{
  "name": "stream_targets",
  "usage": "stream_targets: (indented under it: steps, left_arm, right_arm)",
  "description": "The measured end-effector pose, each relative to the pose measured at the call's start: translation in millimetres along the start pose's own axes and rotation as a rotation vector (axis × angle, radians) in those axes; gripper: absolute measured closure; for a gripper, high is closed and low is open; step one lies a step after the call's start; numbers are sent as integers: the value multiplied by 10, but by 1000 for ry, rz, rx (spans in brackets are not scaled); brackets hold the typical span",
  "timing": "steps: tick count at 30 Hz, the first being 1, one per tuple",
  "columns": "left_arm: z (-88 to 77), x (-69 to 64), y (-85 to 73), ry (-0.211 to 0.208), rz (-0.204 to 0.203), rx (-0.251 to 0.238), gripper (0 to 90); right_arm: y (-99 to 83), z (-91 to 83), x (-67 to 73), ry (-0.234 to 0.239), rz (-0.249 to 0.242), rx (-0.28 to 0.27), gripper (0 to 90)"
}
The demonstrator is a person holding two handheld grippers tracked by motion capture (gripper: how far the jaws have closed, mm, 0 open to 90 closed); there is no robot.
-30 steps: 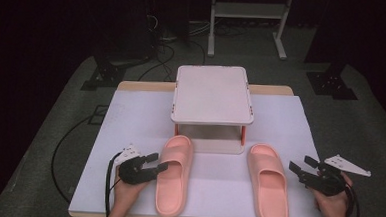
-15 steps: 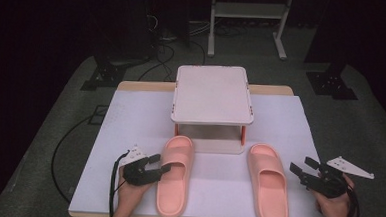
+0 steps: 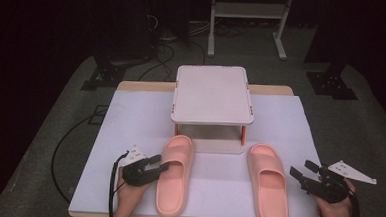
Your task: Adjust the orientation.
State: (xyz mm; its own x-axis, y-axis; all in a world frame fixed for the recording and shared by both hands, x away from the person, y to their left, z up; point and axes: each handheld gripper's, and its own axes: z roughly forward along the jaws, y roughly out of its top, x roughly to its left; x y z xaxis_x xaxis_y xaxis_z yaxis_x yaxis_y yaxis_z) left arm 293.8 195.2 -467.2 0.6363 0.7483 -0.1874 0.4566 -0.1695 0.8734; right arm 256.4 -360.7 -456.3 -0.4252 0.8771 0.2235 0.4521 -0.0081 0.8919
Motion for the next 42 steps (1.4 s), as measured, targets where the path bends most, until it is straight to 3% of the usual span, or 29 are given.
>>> stream_targets:
  steps: [13, 23, 42]
  left_arm:
    - [-36, -10, 4, 26, 10, -10, 565]
    - [-97, 23, 14, 42, -13, -41, 637]
    - [-180, 17, 38, 21, -14, -76, 701]
  right_arm:
    - [15, 8, 80, 18, -21, -8, 268]
    - [1, -28, 134, 27, -27, -8, 268]
    - [-58, 11, 360, 73, -89, 24, 268]
